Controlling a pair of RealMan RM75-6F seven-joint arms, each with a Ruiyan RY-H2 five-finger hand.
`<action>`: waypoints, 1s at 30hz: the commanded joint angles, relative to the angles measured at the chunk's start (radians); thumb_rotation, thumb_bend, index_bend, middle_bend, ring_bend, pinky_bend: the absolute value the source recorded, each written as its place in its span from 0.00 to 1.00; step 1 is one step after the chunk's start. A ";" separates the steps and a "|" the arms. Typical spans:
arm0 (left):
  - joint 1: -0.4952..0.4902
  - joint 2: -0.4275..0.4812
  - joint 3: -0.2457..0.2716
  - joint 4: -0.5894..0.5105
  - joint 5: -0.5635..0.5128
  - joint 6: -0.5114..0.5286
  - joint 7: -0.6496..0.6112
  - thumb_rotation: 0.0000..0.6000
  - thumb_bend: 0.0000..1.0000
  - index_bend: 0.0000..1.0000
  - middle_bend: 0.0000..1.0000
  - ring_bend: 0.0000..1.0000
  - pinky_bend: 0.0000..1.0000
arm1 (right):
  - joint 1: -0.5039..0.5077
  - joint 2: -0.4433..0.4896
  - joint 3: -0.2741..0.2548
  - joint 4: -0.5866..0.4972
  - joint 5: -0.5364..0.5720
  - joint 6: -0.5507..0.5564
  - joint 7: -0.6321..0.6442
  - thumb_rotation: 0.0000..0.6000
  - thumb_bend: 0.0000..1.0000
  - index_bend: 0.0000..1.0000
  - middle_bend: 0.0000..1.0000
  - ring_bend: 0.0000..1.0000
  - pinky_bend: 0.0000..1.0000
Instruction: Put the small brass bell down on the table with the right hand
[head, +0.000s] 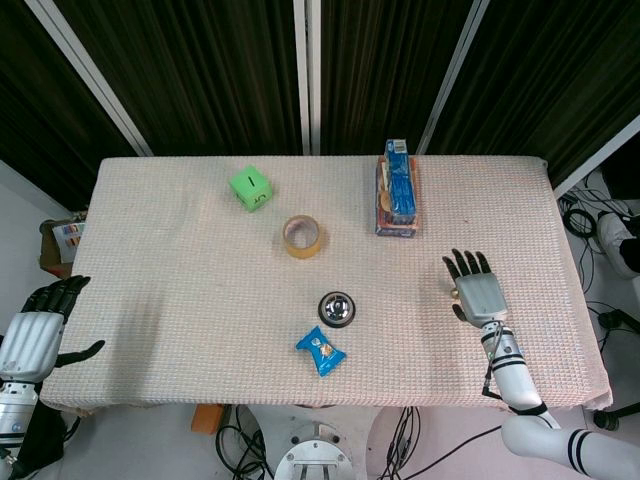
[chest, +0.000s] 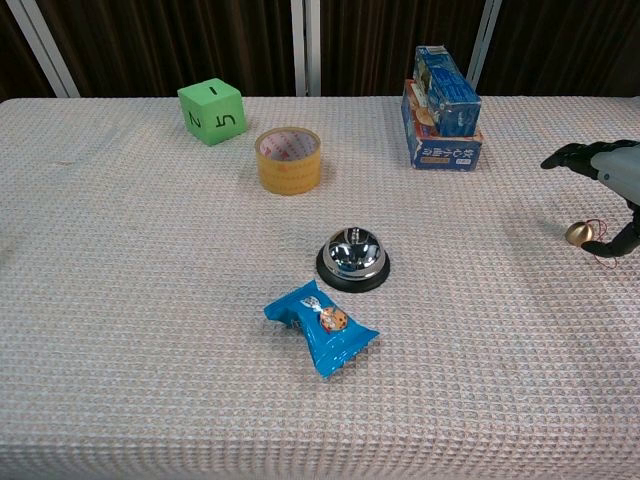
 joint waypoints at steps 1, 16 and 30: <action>0.000 -0.001 0.000 0.000 0.000 0.000 0.001 0.84 0.13 0.11 0.11 0.12 0.18 | 0.000 -0.001 -0.001 0.001 0.000 0.000 -0.001 1.00 0.18 0.11 0.00 0.00 0.00; -0.004 -0.001 -0.003 -0.002 -0.003 -0.004 0.001 0.85 0.13 0.11 0.11 0.12 0.17 | -0.018 0.000 -0.003 0.021 -0.008 0.019 0.038 1.00 0.18 0.17 0.00 0.00 0.00; -0.009 -0.004 -0.001 0.006 -0.010 -0.019 -0.001 0.86 0.13 0.11 0.11 0.12 0.18 | -0.021 -0.033 0.005 0.076 -0.019 0.026 0.064 1.00 0.21 0.44 0.01 0.00 0.00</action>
